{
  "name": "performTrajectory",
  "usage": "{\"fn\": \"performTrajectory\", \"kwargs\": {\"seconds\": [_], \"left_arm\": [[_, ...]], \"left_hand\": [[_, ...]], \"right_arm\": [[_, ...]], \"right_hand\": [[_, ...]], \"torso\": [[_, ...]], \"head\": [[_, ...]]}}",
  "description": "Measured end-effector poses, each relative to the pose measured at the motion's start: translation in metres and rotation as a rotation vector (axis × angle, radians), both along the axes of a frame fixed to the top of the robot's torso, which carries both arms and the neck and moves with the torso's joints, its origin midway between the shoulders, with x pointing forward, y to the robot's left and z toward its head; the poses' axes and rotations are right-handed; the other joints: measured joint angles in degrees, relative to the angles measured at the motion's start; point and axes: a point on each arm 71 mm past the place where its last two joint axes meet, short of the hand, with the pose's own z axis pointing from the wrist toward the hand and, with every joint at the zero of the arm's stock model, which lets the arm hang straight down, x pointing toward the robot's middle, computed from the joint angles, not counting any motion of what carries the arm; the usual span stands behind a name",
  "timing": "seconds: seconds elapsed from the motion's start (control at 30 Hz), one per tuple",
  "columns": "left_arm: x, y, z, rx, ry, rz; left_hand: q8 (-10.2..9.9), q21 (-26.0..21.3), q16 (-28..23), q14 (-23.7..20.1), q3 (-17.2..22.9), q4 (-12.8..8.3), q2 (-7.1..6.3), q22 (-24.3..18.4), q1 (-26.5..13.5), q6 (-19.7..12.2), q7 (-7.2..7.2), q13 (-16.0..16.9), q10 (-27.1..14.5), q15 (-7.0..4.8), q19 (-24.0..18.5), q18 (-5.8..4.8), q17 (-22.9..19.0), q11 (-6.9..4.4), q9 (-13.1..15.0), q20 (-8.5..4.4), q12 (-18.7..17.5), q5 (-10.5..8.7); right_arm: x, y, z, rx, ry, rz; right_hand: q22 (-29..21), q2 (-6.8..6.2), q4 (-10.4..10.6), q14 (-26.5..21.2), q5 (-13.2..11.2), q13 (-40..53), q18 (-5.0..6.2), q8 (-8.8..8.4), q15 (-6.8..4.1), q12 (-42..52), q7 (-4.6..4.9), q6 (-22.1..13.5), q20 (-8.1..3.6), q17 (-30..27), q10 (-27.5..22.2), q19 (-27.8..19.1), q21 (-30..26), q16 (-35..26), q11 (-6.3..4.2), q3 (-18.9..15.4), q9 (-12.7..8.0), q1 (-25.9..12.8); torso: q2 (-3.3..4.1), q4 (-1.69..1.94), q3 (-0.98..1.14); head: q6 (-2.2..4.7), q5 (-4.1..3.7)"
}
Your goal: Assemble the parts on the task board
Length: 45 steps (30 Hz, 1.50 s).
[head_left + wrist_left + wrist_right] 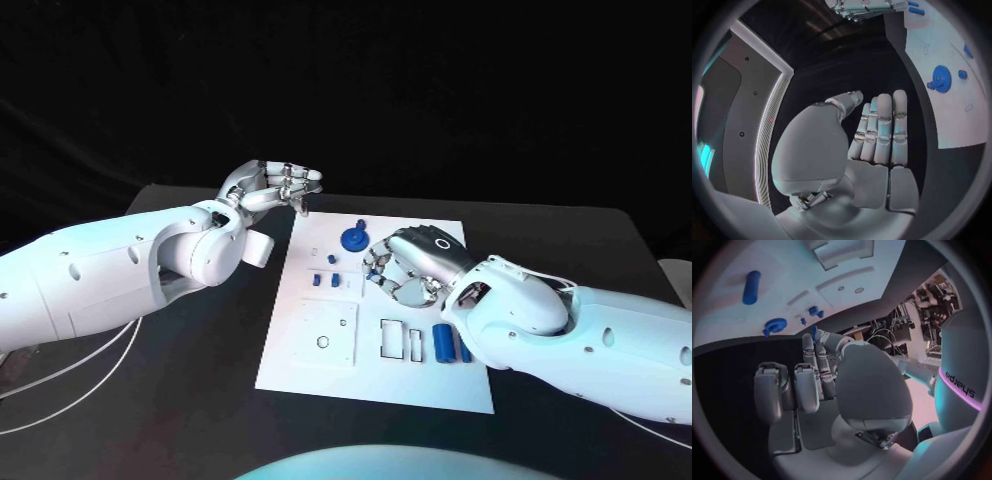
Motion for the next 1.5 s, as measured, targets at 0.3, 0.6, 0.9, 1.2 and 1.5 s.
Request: {"fn": "performTrajectory", "kwargs": {"seconds": [0.3,0.6,0.9,1.2,1.5], "left_arm": [[0.001,-0.011,0.000,-0.008,0.001,-0.016],[0.002,-0.016,0.000,-0.013,0.001,-0.025],[0.002,-0.016,0.000,-0.013,0.002,-0.025],[0.002,-0.016,0.000,-0.014,0.004,-0.026],[0.002,-0.016,0.000,-0.014,0.005,-0.026]], "left_hand": [[0.00,0.00,0.00,0.00,0.00,0.00,0.00,-0.05,0.00,0.00,0.00,0.06,-0.21,0.00,0.00,0.00,0.00,0.21,0.00,0.00,0.23,0.00],[0.00,-0.22,0.00,0.00,-0.17,0.17,0.00,-0.13,0.00,0.00,0.00,0.10,-0.41,0.00,0.00,0.00,-0.05,0.00,-0.06,0.00,0.23,0.00],[0.00,-0.22,0.00,0.00,-0.24,0.24,0.00,-0.13,0.00,0.00,0.00,0.11,-0.41,0.00,0.00,-0.01,-0.05,0.00,-0.05,0.00,0.22,0.00],[0.00,-0.21,0.00,0.00,-0.24,0.24,0.00,-0.13,0.00,-0.21,0.21,0.11,-0.61,0.00,0.00,-0.01,-0.05,0.20,-0.05,0.00,0.46,0.00],[0.00,-0.21,0.00,0.00,-0.24,0.24,0.00,-0.13,0.00,-0.21,0.21,0.11,-0.60,0.00,0.00,-0.01,-0.04,0.20,-0.05,0.00,0.46,0.00]], "right_arm": [[-0.014,0.027,-0.024,0.014,0.058,0.060],[-0.018,0.036,-0.043,-0.001,0.102,0.074],[-0.018,0.035,-0.051,-0.026,0.121,0.071],[-0.016,0.035,-0.055,-0.051,0.132,0.073],[-0.015,0.036,-0.058,-0.070,0.133,0.074]], "right_hand": [[-0.01,0.29,-0.32,0.00,0.24,-0.04,0.00,-0.11,0.00,-0.10,-0.09,-0.10,0.00,-0.17,0.01,0.00,0.00,0.00,0.01,0.01,-0.01,-0.30],[-0.01,0.29,-0.32,0.00,0.24,-0.01,0.00,-0.12,0.00,-0.22,-0.09,-0.11,0.00,-0.21,0.07,0.00,-0.01,0.00,0.07,0.02,-0.03,-0.30],[0.02,0.28,-0.32,0.00,0.24,0.01,0.00,-0.28,0.00,-0.22,-0.11,-0.12,0.00,-0.27,0.10,0.00,-0.01,0.00,0.10,0.01,0.03,-0.30],[0.03,0.28,-0.31,0.00,0.21,0.01,0.00,-0.15,0.00,-0.32,0.03,0.01,0.00,-0.33,0.17,0.00,-0.01,0.00,0.16,0.00,0.00,-0.31],[0.02,0.27,-0.30,0.00,0.18,0.00,0.01,-0.08,0.00,-0.33,0.03,0.01,0.01,-0.32,0.18,0.00,-0.01,0.00,0.17,0.00,0.08,-0.31]], "torso": [[-0.01,-0.10,-0.07],[0.05,-0.09,-0.03],[0.07,-0.09,0.03],[0.07,-0.12,0.03],[0.08,-0.11,0.01]], "head": [[-0.81,2.29],[-1.79,3.57],[-2.13,4.09],[-2.42,4.28],[-2.61,4.43]]}}
